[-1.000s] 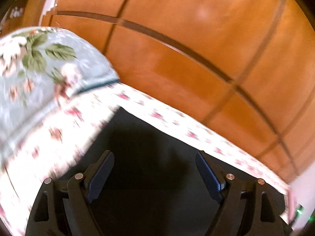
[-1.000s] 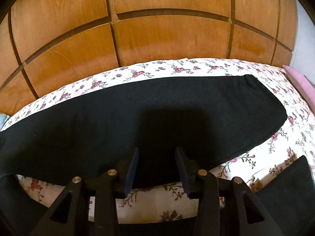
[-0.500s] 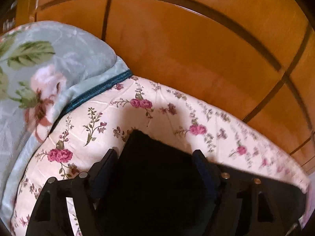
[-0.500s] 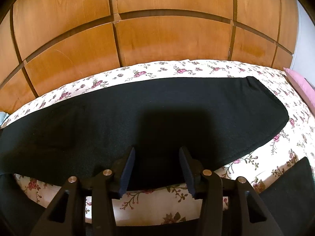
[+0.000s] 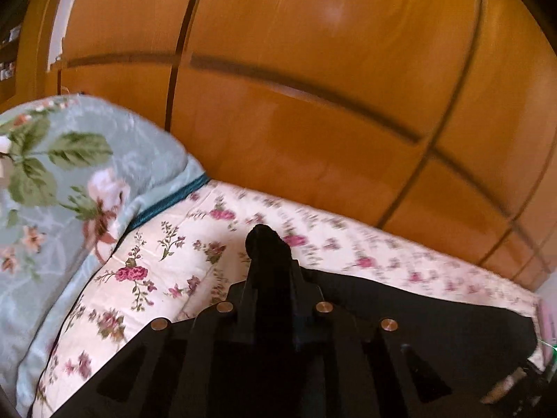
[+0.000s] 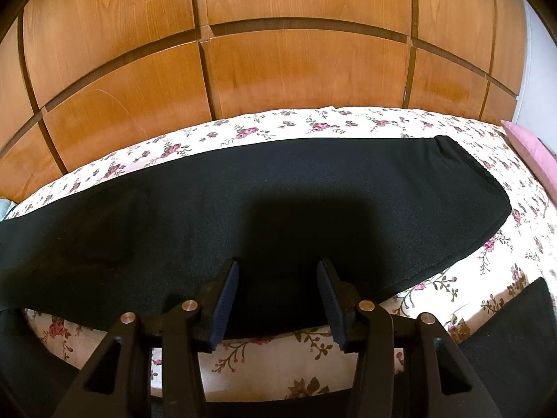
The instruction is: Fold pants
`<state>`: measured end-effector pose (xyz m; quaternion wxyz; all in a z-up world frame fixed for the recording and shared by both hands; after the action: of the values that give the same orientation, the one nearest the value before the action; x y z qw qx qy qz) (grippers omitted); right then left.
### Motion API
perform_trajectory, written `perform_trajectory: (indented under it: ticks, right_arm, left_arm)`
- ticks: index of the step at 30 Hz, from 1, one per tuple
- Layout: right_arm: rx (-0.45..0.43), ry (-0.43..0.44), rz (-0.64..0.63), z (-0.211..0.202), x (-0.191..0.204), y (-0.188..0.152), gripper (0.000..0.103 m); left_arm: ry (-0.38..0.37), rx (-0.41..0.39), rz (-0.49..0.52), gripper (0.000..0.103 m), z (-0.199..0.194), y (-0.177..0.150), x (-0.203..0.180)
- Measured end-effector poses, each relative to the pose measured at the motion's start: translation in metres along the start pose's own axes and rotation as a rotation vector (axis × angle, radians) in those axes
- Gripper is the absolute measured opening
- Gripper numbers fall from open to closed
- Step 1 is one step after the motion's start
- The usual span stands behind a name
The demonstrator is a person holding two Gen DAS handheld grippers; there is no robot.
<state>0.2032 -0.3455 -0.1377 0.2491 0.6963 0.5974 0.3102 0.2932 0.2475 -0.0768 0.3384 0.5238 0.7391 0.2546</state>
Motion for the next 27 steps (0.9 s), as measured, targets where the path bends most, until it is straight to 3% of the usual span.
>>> perform_trajectory:
  ticks: [7,14,17,19,21,24,27]
  right_arm:
    - [0.0,0.001,0.001,0.0,0.0,0.0,0.048]
    - [-0.002,0.001,0.0,-0.001,-0.001,0.001,0.048]
    - [0.0,-0.004,-0.005,-0.001,-0.001,0.002,0.048]
    - [0.005,-0.012,-0.016,-0.001,0.001,0.003,0.054]
    - [0.029,-0.012,-0.037,0.001,0.005,0.003,0.061]
    - [0.077,-0.035,-0.049,0.002,0.01,0.008,0.062]
    - [0.093,0.076,0.056,-0.007,0.026,0.023,0.062]
  left_arm:
    - [-0.156,-0.108,-0.077,0.013,-0.085,-0.015,-0.002]
    - [-0.189,-0.144,-0.147,0.013,-0.137,-0.075,0.015]
    - [-0.169,-0.118,-0.166,0.013,-0.136,-0.108,0.021]
    - [-0.154,-0.099,-0.201,0.013,-0.131,-0.127,0.028]
    - [-0.141,-0.084,-0.234,0.013,-0.122,-0.141,0.034]
    - [-0.152,-0.067,-0.275,0.013,-0.114,-0.149,0.04]
    - [-0.157,-0.071,-0.269,0.013,-0.116,-0.153,0.039]
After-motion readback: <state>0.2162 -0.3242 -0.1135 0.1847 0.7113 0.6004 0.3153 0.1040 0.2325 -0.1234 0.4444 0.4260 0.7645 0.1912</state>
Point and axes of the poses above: each gripper's, at about its wrist camera, not at the fingertips, and z roughly the way its jaws point, x to its left, y to its top, the point moved 9 cm from there along z, roughly the way its jaws point, and after that the axes turned 6 degrees about y, right-handed, at the moved point
